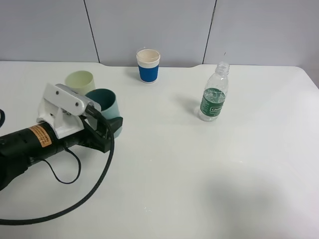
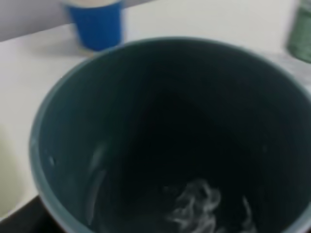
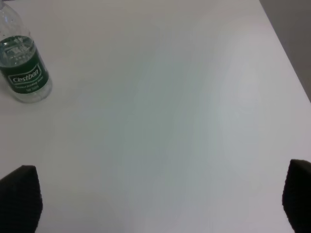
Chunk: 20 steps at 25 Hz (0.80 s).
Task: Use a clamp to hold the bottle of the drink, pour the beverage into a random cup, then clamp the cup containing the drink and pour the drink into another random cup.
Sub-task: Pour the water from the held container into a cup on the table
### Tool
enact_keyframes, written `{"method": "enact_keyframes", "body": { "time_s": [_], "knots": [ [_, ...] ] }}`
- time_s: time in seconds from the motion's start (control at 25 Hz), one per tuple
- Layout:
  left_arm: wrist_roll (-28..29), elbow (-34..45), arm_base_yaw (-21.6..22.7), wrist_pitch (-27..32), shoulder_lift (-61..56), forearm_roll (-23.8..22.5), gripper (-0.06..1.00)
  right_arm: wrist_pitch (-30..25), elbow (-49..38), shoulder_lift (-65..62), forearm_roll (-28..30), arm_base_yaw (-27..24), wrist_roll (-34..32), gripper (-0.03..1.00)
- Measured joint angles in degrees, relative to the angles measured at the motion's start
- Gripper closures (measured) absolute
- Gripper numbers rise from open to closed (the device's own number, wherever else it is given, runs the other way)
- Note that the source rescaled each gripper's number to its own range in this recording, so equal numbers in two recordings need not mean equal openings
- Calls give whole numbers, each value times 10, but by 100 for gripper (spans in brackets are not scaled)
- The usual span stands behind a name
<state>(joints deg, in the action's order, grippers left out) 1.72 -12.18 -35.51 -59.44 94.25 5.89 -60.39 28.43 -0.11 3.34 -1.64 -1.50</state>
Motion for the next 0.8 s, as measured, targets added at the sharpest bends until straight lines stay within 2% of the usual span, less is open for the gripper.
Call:
{"method": "enact_keyframes", "body": {
  "time_s": [0.2, 0.4, 0.64, 0.8],
  "knots": [
    [-12, 5, 0, 13, -39, 150, 93, 0, 0, 0, 0, 0, 0, -2],
    [-68, 5, 0, 6, -61, 263, 93, 0, 0, 0, 0, 0, 0, -2],
    [-104, 5, 0, -18, -61, 331, 93, 0, 0, 0, 0, 0, 0, -2],
    [-112, 5, 12, -17, -61, 343, 93, 0, 0, 0, 0, 0, 0, -2]
  ]
}}
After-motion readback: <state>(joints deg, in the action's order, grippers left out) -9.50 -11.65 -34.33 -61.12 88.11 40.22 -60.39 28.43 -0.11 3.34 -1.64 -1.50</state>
